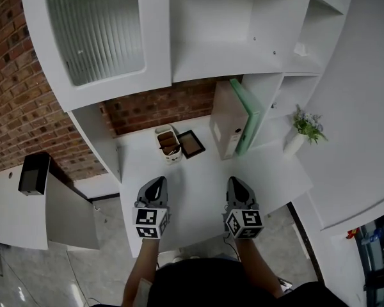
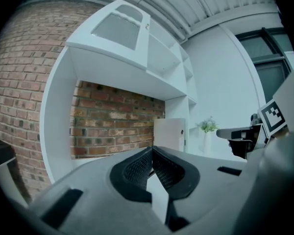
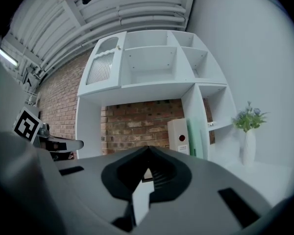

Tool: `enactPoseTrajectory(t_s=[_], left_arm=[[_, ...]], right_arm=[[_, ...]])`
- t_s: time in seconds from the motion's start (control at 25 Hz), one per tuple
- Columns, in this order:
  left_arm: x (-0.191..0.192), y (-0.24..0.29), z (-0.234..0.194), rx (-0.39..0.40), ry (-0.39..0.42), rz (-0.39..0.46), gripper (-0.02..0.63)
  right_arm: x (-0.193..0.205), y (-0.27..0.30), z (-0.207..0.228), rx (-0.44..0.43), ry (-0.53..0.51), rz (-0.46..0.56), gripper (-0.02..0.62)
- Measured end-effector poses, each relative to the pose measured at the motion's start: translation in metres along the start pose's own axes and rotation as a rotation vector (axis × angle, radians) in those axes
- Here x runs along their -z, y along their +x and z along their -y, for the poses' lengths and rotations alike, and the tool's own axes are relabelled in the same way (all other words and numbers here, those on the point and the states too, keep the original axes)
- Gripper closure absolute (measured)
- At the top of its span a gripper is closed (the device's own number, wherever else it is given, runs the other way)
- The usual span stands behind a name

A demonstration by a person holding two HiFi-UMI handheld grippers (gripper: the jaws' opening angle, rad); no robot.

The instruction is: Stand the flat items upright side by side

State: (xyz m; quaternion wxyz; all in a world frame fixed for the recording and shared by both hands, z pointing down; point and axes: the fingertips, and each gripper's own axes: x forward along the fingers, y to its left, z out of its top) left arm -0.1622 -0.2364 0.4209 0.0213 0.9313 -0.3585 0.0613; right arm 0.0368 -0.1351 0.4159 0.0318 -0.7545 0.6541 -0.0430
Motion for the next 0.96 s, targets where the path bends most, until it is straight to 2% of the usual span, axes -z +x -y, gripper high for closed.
enactPoseTrajectory(t_s=[0.4,0.96], left_arm=[[0.006,0.002,0.004,0.032,0.002,-0.010,0.598],[0.013,0.002,0.002,0.039,-0.017,-0.028,0.598]], right_arm=[[0.003,-0.004,0.011,0.045,0.022,-0.014,0.598],[0.007,-0.005,0.008,0.061,0.017,-0.055,0.598]])
